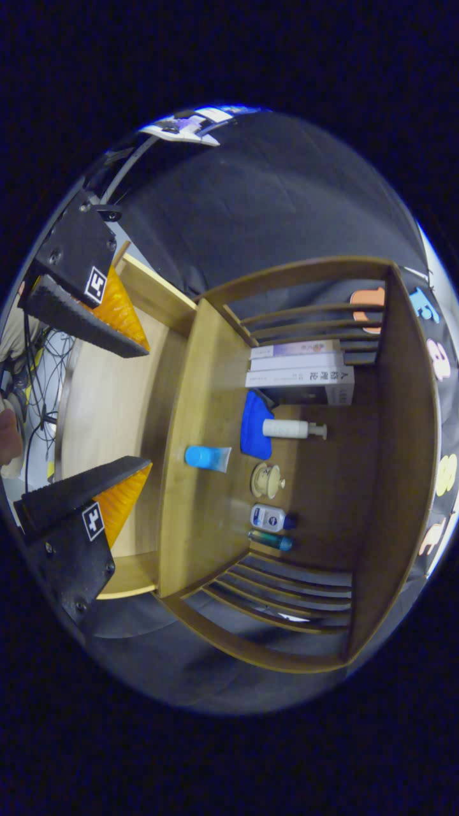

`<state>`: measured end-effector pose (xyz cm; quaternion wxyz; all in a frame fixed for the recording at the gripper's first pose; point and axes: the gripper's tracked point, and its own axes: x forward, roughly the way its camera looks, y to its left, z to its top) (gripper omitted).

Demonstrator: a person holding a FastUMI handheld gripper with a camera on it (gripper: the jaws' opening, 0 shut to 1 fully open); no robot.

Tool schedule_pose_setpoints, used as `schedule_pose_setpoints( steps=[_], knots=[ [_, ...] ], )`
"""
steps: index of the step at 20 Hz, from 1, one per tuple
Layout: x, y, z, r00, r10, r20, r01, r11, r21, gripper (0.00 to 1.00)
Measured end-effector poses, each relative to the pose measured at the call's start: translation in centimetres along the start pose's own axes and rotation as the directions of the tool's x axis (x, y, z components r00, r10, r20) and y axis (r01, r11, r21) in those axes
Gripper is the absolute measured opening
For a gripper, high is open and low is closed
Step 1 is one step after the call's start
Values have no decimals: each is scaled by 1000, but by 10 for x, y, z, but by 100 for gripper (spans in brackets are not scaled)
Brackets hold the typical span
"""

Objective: Pull open the drawer, take out the items inside it, and place them on the countertop above the cabinet.

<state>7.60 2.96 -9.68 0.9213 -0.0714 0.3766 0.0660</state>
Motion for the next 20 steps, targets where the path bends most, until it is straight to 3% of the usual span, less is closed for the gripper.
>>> schedule_pose_setpoints(
  steps=[5,12,20],
  knots=[
    [-24,-5,-22,989,-35,145,37,999,-8,97],
    [-15,-16,-93,981,-62,183,63,998,0,99],
    [7,-22,-167,990,-63,129,57,997,47,100]
  ],
)
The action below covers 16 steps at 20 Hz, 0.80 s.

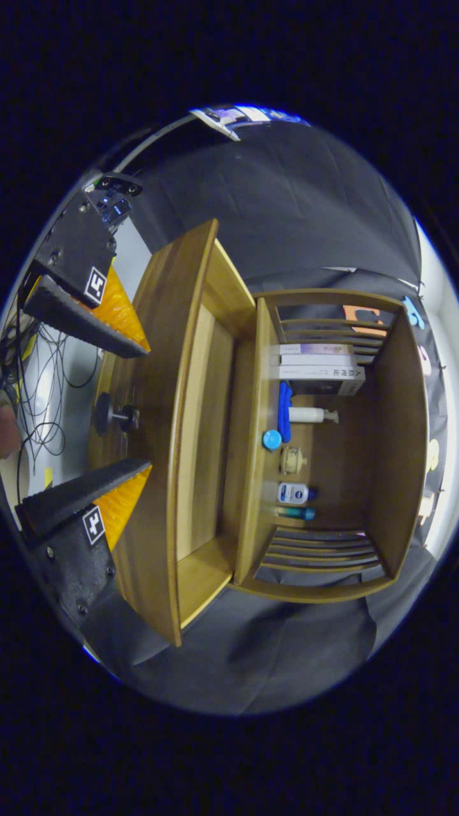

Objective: Pull open the drawer, take out the items inside it, and place them on the countertop above the cabinet.

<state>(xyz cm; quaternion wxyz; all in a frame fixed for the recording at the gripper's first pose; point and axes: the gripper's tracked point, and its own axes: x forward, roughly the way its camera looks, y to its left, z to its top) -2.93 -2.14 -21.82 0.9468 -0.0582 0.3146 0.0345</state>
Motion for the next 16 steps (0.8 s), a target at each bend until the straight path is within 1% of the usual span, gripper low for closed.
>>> schedule_pose_setpoints(
  steps=[3,5,9,11,14,16],
  knots=[
    [13,2,-8,1000,15,4,-15,999,36,100],
    [20,1,-12,1000,-2,11,1,999,41,100],
    [33,18,-25,1000,3,2,-3,1000,-2,96],
    [34,17,-22,1000,-14,19,14,1000,14,96],
    [43,17,-14,999,-19,39,16,998,59,96],
    [52,17,-8,998,-32,48,29,998,64,96]
  ],
)
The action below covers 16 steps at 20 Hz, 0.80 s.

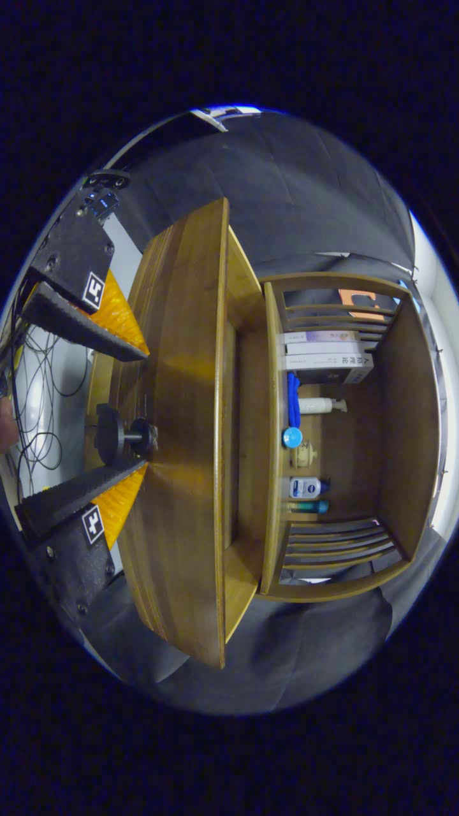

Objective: Pull open the drawer, take out the items inside it, and place them on the countertop above the cabinet.

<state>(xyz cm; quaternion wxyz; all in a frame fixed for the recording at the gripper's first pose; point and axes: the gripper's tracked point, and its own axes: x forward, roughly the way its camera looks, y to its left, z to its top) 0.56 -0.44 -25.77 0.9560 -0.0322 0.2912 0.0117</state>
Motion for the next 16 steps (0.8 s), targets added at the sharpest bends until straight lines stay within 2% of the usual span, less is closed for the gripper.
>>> schedule_pose_setpoints(
  steps=[2,5,7,10,16],
  knots=[
    [8,-1,11,999,-21,30,21,1000,-1,96],
    [20,-7,45,984,-86,153,94,994,-48,96],
    [26,-7,54,981,-106,162,123,988,-97,96],
    [39,-7,58,979,-112,168,130,987,-98,100],
    [69,-9,70,974,-136,179,155,983,-95,100]
  ],
)
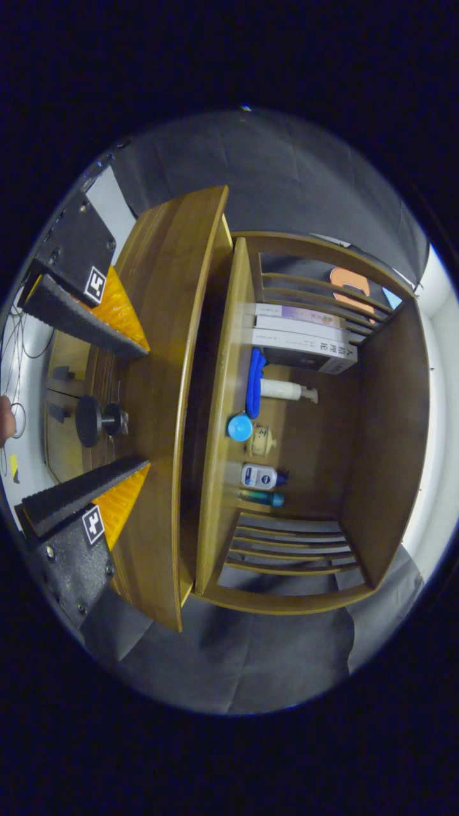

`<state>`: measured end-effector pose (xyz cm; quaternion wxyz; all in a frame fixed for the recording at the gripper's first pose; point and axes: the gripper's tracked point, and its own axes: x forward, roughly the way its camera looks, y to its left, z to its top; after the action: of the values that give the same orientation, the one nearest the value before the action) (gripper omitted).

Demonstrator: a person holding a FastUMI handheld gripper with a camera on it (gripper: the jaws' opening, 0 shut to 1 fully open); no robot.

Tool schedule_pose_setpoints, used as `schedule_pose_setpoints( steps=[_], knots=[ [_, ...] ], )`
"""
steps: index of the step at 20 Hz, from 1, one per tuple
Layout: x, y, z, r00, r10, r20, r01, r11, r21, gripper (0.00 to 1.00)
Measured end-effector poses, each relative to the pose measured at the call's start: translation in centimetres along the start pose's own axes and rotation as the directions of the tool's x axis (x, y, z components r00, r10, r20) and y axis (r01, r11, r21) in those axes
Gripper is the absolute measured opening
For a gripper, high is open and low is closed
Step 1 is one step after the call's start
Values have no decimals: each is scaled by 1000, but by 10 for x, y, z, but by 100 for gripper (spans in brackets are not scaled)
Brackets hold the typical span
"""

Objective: Pull open the drawer, take out the items inside it, and place them on the countertop above the cabinet.

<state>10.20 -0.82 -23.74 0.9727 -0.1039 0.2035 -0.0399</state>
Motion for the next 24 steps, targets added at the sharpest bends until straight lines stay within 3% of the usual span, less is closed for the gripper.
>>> schedule_pose_setpoints(
  steps=[11,16,24],
  knots=[
    [63,-1,17,1000,-21,-6,21,1000,-3,100],
    [69,1,18,999,-34,-7,34,999,-7,100],
    [-10,-4,62,995,31,94,-35,999,32,100]
  ],
)
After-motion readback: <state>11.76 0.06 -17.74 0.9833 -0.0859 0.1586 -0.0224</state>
